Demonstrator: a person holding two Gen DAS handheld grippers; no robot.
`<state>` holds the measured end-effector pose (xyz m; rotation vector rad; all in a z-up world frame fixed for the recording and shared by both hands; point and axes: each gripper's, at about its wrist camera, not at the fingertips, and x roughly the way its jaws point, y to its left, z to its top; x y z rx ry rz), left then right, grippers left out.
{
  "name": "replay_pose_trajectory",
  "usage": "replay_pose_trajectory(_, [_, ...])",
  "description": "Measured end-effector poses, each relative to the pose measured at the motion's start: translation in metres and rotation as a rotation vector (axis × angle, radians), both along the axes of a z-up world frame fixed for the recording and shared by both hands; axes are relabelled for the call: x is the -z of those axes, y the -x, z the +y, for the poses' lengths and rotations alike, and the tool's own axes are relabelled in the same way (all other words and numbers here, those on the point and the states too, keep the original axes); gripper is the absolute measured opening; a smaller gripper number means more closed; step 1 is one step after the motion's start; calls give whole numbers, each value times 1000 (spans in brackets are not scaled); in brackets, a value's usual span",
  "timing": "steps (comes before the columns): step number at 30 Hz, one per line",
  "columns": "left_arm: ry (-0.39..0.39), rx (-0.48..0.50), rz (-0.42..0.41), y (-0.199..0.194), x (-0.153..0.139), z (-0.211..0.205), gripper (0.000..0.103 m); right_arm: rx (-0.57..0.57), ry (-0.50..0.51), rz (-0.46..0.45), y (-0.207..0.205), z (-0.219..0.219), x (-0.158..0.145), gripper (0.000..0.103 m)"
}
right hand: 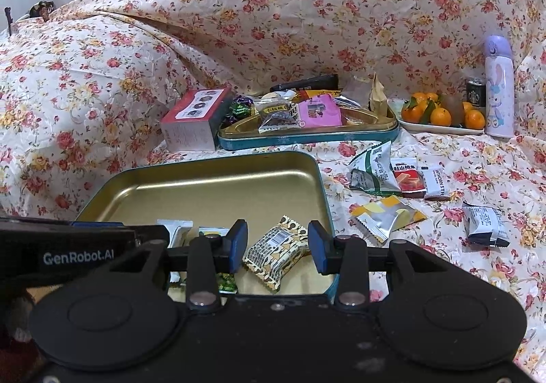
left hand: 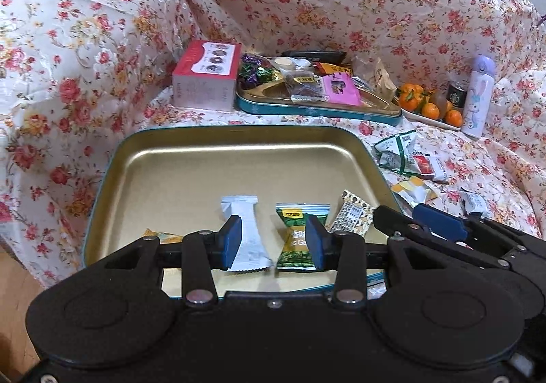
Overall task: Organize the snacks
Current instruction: 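Lower both snacks into the gold tin tray and open both tools, then withdraw both open tools from the tray toward the loose snacks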
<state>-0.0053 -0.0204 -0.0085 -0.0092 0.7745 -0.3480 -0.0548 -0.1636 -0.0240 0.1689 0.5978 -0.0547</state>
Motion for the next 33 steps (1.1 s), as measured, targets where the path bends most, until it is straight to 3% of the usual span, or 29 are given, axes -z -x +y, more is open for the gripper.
replay_pose_trajectory(11, [-41, 41, -42, 18, 4, -16, 48, 13, 5, -20, 27, -20, 0, 41])
replay_pose_trajectory(23, [-104, 184, -115, 58, 13, -65, 49, 179, -11, 54, 68, -88, 32, 42])
replay_pose_trajectory(33, [-60, 170, -2, 78, 27, -98, 49, 286, 11, 53, 69, -136, 46, 42])
